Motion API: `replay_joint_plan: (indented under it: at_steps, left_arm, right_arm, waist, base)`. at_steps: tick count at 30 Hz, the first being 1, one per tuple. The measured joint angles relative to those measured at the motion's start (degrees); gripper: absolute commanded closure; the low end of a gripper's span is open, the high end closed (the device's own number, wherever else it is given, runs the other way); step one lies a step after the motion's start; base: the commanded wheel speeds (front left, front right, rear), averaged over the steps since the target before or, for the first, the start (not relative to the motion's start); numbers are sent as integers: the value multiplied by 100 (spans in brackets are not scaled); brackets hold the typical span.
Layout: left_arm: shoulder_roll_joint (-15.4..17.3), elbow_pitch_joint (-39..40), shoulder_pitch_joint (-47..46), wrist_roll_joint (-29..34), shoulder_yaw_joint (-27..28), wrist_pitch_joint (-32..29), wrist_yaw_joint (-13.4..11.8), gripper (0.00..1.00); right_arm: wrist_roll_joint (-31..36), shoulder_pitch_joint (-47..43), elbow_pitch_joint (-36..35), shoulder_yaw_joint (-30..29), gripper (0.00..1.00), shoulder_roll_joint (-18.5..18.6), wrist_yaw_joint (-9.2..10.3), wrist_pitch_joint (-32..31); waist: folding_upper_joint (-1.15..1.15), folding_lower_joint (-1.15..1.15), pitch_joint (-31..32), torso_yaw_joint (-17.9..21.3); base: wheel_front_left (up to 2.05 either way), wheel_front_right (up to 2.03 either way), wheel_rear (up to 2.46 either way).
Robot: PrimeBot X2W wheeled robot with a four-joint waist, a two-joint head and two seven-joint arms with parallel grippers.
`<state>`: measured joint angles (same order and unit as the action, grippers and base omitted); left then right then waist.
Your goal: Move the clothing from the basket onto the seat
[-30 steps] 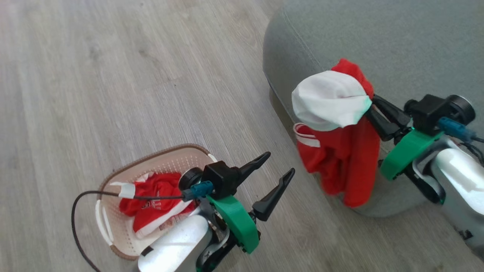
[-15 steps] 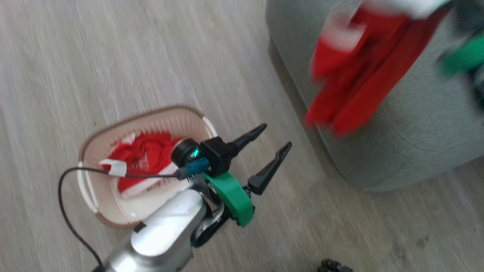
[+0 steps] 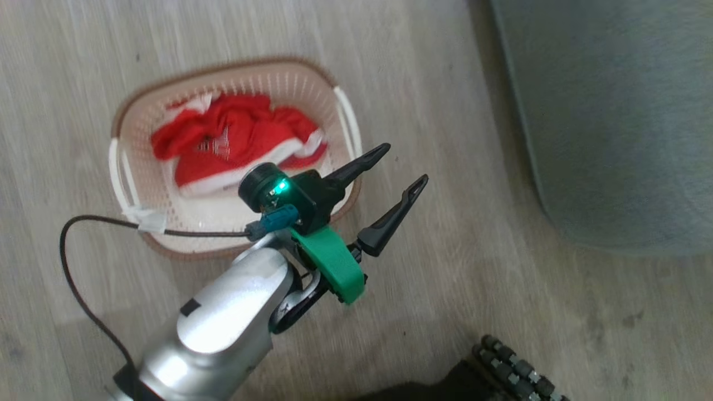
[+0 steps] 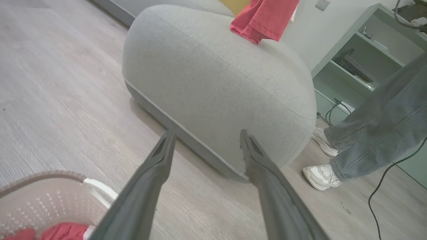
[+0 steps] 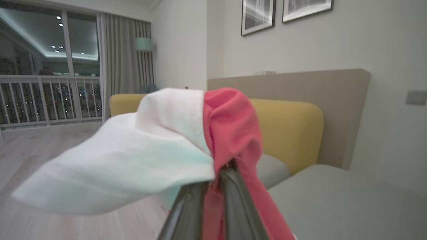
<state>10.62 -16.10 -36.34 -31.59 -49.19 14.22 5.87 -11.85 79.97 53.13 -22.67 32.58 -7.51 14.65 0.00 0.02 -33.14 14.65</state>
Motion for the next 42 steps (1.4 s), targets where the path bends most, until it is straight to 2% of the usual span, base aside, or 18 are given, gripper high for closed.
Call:
replay_joint_plan:
  at_steps: [6,9,14,15,16,17,18,22,26,27,30,35,38,42]
  left_arm:
    - [110,233,-95,209,-69,-7,-3,0]
    - [203,321,-160,244,-66,-60,-59,0]
    - [403,359,-160,241,-60,-162,-102,0]
    - [423,370,-159,240,-58,-163,-104,0]
    - [431,391,-160,232,-51,-164,-111,0]
    - [434,416,-160,232,-34,-164,-135,0]
    - [437,438,-158,230,-19,-164,-157,0]
    - [491,475,-155,132,118,-162,-204,0]
    - [480,416,-104,24,149,-135,-213,0]
    - [480,416,-104,24,149,-135,-213,0]
    - [428,250,41,-132,199,-99,-213,0]
    - [345,-112,443,-388,267,-54,-211,0]
    - [304,-310,669,-586,320,-51,-201,0]
    - [194,-402,944,-780,532,-3,-204,0]
  right_arm:
    - [812,-5,175,-1480,100,-242,0,0]
    - [1226,-143,53,-2100,100,-672,0,1]
    - [1808,-475,-47,-2642,100,-1521,0,-1]
    - [1905,-517,-70,-2716,92,-1593,0,0]
    - [2027,-573,-98,-2751,69,-1614,0,0]
    - [2135,-616,-131,-2773,39,-1610,0,0]
    - [2202,-644,-148,-2802,0,-1601,0,0]
    - [2568,-760,-79,-2505,0,-1603,0,0]
    - [2777,-1048,146,-1678,0,-1563,0,0]
    - [2777,-1048,146,-1678,0,-1563,0,0]
    - [2798,-1477,272,-987,0,-1515,0,-1]
    - [2391,-2450,93,-231,0,-1503,0,-1]
    - [2023,-3071,-156,-46,0,-1488,0,-2]
    - [1566,-3985,-824,100,0,-1494,0,-2]
  waist:
    - [0,0,-734,-173]
    - [0,0,-1082,-212]
    - [0,1,-1449,-118]
    - [0,1,-1460,-75]
    - [0,-1,-1454,-31]
    - [0,-1,-1436,3]
    - [0,-2,-1407,28]
    - [0,-2,-1230,113]
    - [0,-2,-943,159]
    - [0,-2,-943,159]
    - [0,-2,-648,164]
    - [1,-2,-43,117]
    - [1,-3,339,58]
    - [1,-3,827,-48]
  base:
    - [0,0,0]
    - [0,0,0]
    - [0,0,0]
    - [0,0,0]
    - [0,0,0]
    - [0,0,0]
    - [0,0,0]
    - [0,0,0]
    - [0,0,0]
    - [0,0,0]
    - [0,0,0]
    - [0,0,0]
    - [0,0,0]
    - [0,0,0]
